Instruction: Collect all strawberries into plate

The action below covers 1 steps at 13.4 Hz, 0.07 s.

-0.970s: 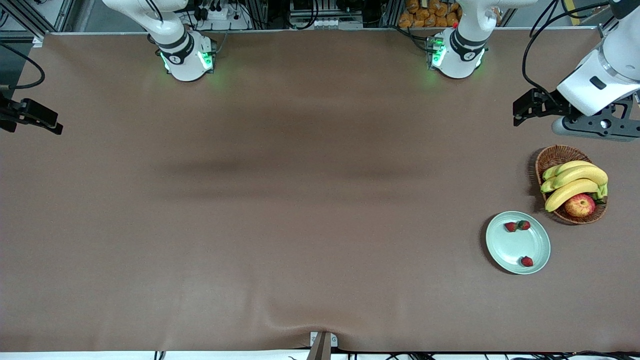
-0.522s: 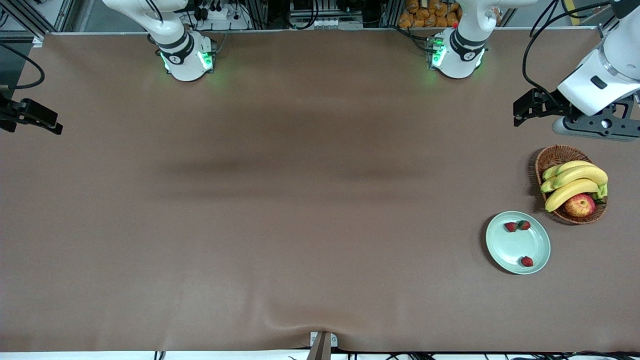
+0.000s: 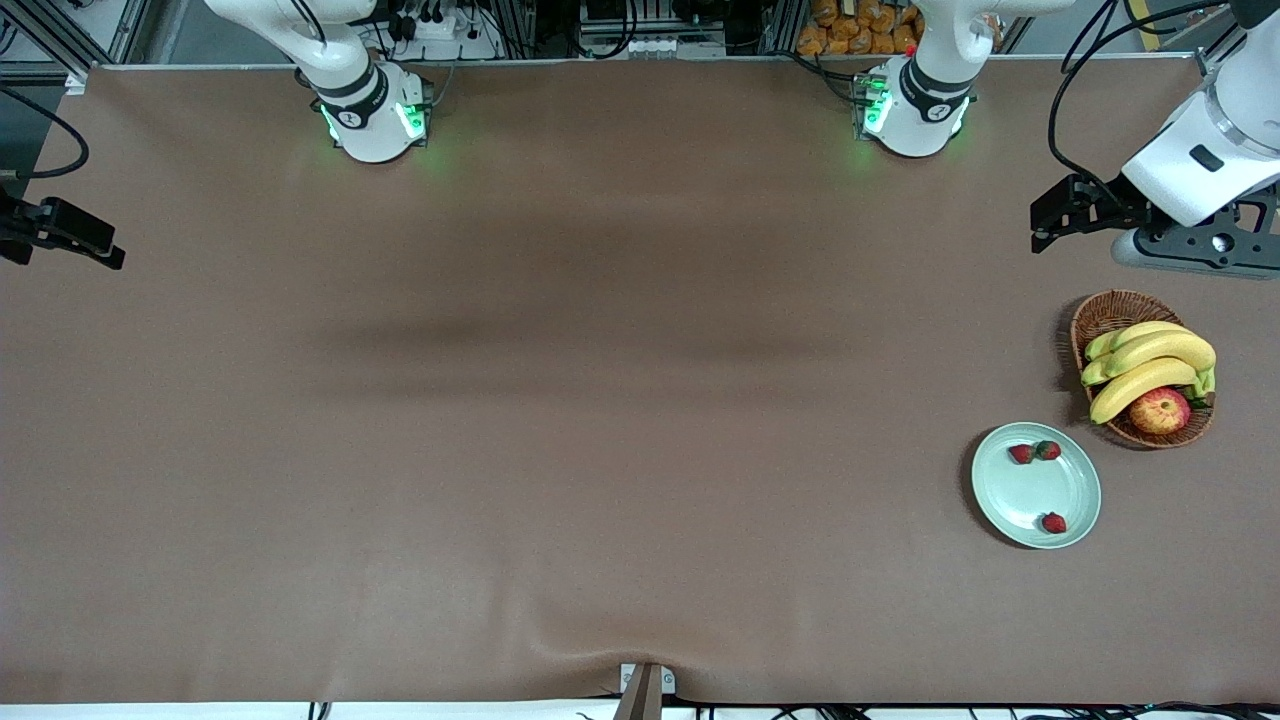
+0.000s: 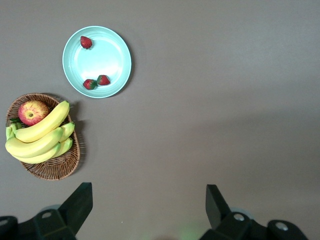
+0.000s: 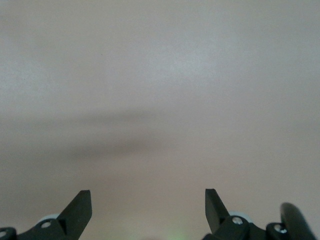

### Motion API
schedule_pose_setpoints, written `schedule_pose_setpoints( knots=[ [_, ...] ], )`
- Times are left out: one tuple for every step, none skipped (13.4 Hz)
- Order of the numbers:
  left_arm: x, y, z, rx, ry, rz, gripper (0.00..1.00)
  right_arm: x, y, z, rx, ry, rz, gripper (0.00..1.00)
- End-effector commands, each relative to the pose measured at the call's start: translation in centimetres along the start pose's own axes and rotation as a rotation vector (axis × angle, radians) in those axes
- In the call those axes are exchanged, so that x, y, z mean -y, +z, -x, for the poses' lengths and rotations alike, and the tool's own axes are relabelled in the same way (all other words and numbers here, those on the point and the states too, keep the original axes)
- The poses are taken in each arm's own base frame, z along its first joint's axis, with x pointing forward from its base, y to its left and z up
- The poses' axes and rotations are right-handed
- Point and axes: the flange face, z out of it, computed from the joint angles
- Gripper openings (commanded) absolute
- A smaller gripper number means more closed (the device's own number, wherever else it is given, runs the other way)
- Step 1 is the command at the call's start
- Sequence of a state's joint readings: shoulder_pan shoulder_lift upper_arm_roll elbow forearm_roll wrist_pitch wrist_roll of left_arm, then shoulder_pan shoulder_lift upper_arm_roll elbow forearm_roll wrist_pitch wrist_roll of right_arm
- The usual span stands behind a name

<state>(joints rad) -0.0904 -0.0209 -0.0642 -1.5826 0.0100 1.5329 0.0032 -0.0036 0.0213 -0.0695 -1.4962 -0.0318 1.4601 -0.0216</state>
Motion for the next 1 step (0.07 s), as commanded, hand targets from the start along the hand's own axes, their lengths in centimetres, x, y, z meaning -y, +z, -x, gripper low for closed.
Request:
schedule_pose_setpoints(
  knots=[
    [0.06,-0.45,-0.28,-0.011,0.02,0.003,1.0,-0.51,-0.27,-0.13,0.006,0.006,-0.011,1.0]
  ],
)
